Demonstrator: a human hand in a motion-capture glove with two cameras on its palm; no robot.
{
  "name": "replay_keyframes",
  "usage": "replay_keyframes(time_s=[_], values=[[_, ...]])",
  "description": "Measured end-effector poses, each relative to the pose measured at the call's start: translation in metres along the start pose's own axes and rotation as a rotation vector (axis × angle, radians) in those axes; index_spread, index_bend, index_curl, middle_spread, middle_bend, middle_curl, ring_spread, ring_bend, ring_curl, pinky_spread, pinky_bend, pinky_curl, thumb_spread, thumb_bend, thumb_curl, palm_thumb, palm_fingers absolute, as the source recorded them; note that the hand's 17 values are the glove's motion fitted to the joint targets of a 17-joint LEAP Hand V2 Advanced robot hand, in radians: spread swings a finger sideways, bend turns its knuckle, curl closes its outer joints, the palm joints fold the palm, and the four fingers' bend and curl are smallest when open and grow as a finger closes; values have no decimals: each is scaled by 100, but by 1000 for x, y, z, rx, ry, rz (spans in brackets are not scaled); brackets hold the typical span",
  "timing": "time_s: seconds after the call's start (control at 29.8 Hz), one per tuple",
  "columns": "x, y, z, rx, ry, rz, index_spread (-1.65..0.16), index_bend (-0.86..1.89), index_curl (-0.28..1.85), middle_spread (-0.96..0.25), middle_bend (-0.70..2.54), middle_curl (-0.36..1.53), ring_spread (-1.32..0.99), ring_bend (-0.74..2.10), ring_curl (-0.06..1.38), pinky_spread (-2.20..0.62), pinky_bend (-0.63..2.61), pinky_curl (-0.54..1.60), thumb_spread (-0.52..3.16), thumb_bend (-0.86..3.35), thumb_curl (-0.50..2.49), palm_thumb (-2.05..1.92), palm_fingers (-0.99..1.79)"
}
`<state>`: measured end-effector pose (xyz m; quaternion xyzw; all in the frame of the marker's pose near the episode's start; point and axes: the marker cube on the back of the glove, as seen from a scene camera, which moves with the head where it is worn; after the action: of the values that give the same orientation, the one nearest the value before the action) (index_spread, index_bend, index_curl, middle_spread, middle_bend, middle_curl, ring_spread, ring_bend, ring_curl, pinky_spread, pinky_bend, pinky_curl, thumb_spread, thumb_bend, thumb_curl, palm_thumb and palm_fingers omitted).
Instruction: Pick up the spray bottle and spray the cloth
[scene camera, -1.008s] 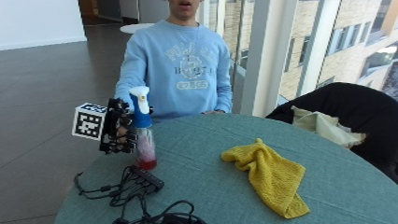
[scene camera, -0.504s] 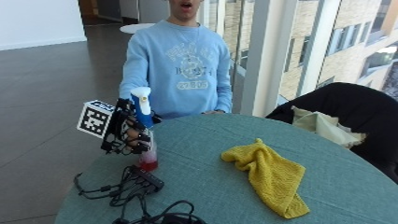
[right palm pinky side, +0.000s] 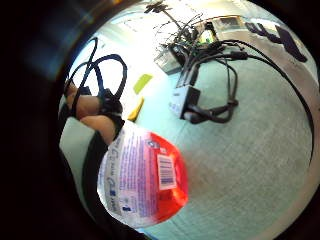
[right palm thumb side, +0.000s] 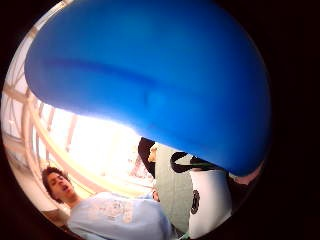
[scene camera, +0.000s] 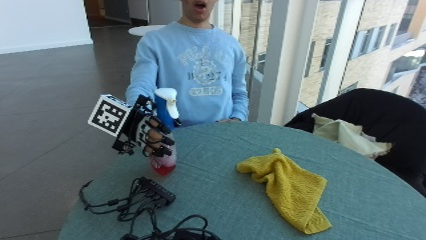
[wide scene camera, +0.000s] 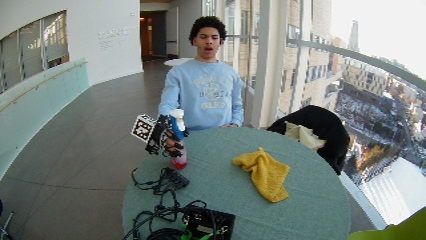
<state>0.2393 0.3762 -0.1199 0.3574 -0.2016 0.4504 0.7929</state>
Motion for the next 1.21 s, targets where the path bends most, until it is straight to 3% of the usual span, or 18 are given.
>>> replay_keyframes(time_s=[0.34,0.71,1.21], values=[[-85,-42,51,-360,164,-15,-26,11,25,-10,35,46,-7,54,39,2,33,37,77,-3,54,90,115],[-112,-64,110,-638,370,51,-24,11,26,-9,37,47,-7,56,39,1,35,37,76,-3,58,88,115],[-113,-63,142,-761,423,111,-23,11,27,-8,37,47,-6,58,39,1,36,38,76,-3,60,88,115]])
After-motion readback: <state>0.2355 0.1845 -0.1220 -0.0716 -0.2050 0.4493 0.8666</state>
